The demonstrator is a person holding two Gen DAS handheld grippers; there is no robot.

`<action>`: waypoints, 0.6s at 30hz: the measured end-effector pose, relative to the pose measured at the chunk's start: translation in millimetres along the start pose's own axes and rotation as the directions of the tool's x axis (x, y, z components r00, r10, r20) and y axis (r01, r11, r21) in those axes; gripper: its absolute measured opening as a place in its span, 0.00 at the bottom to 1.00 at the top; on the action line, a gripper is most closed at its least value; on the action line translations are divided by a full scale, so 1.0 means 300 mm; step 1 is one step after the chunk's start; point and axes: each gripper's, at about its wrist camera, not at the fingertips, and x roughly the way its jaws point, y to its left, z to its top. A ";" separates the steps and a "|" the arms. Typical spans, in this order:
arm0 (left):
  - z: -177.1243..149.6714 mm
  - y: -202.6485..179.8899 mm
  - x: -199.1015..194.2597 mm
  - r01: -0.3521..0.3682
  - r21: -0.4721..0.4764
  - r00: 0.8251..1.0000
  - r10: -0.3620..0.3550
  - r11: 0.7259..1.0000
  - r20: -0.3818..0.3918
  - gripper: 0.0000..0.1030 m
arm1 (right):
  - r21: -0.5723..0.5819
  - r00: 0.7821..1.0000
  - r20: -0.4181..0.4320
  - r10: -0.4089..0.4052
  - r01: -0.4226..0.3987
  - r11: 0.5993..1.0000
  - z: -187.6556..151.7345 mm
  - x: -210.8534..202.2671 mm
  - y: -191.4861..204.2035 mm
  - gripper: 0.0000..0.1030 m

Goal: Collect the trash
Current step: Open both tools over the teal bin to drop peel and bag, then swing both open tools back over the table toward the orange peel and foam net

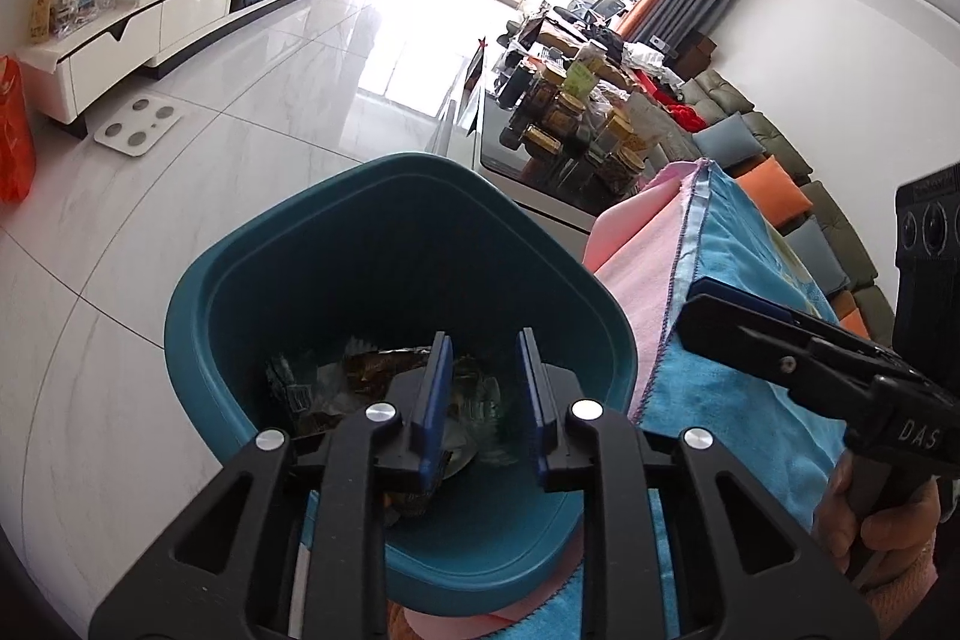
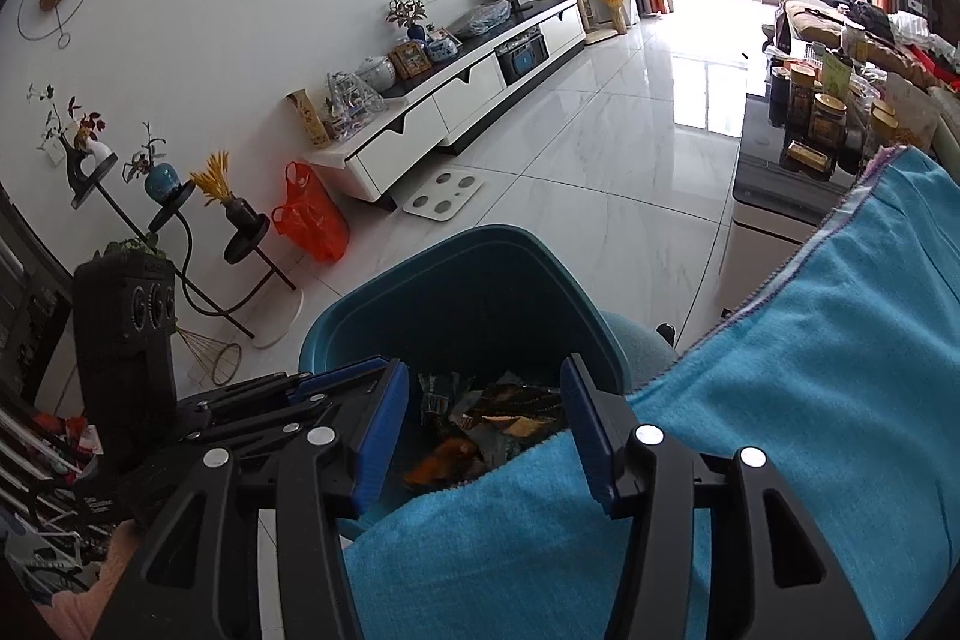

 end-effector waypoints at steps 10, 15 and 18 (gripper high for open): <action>-0.022 -0.185 -0.126 0.102 0.116 0.990 -0.112 0.988 0.084 0.39 | 0.031 0.993 0.117 0.020 -0.024 0.999 -0.058 -0.206 -0.040 0.52; -0.060 -0.376 -0.150 0.209 0.229 0.972 -0.228 0.951 0.058 0.43 | 0.059 0.982 0.186 -0.025 0.015 0.998 -0.121 -0.347 -0.096 0.54; -0.095 -0.504 -0.131 0.285 0.282 0.954 -0.301 0.916 0.015 0.47 | 0.103 0.971 0.222 -0.084 0.062 0.993 -0.171 -0.439 -0.163 0.55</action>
